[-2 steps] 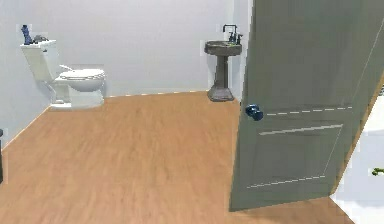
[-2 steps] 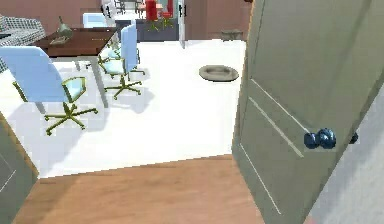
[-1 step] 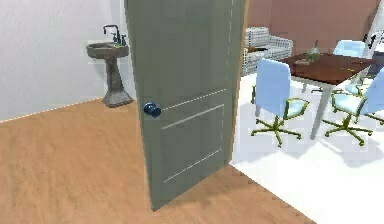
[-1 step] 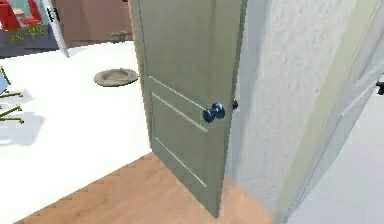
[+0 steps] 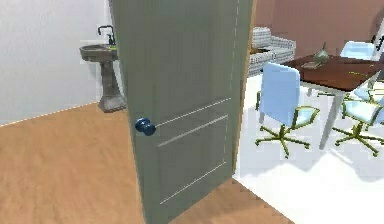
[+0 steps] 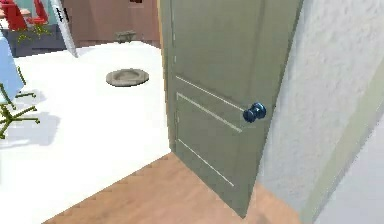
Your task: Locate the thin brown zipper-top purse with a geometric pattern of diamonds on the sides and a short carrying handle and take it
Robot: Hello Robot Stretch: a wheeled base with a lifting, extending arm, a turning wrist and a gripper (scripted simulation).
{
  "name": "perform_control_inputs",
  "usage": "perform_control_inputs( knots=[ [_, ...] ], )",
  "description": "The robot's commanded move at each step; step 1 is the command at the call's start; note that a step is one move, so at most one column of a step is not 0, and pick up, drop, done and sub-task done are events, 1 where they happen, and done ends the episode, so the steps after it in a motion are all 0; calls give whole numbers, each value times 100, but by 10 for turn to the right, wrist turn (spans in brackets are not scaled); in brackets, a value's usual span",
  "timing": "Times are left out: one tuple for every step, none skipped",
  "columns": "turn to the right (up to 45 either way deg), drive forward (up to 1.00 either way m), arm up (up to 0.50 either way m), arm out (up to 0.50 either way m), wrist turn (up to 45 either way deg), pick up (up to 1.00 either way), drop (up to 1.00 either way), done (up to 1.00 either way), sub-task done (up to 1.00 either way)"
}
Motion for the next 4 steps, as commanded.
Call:
perform_control_inputs(
  knots=[
    [450,0,0,0,0,0,0,0,0],
    [60,0,0,0,0,0,0,0,0],
    [0,100,0,0,0,0,0,0,0],
    [0,100,0,0,0,0,0,0,0]
  ],
)
